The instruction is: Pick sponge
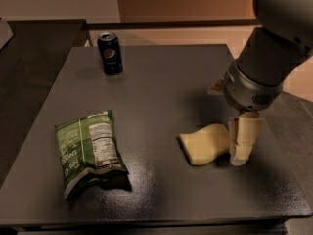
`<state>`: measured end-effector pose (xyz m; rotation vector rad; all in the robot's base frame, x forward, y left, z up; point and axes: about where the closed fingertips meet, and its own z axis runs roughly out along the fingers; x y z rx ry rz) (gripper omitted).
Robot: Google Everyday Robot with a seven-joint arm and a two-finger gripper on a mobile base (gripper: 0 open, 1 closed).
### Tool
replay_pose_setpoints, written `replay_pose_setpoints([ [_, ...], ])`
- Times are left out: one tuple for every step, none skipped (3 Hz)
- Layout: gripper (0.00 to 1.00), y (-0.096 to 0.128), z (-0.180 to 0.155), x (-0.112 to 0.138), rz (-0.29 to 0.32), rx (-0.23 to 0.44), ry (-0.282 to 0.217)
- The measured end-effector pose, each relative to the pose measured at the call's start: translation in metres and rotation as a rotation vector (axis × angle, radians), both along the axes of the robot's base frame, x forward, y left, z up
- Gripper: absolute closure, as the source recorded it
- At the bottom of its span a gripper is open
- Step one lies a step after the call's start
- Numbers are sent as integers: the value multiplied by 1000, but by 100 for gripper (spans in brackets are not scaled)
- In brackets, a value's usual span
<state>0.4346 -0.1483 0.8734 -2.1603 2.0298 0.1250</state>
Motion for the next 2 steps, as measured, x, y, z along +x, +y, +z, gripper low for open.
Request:
replay_pose_setpoints([
  [0, 7, -24, -4, 43, -14, 32],
  [17, 12, -40, -9, 77, -26, 52],
])
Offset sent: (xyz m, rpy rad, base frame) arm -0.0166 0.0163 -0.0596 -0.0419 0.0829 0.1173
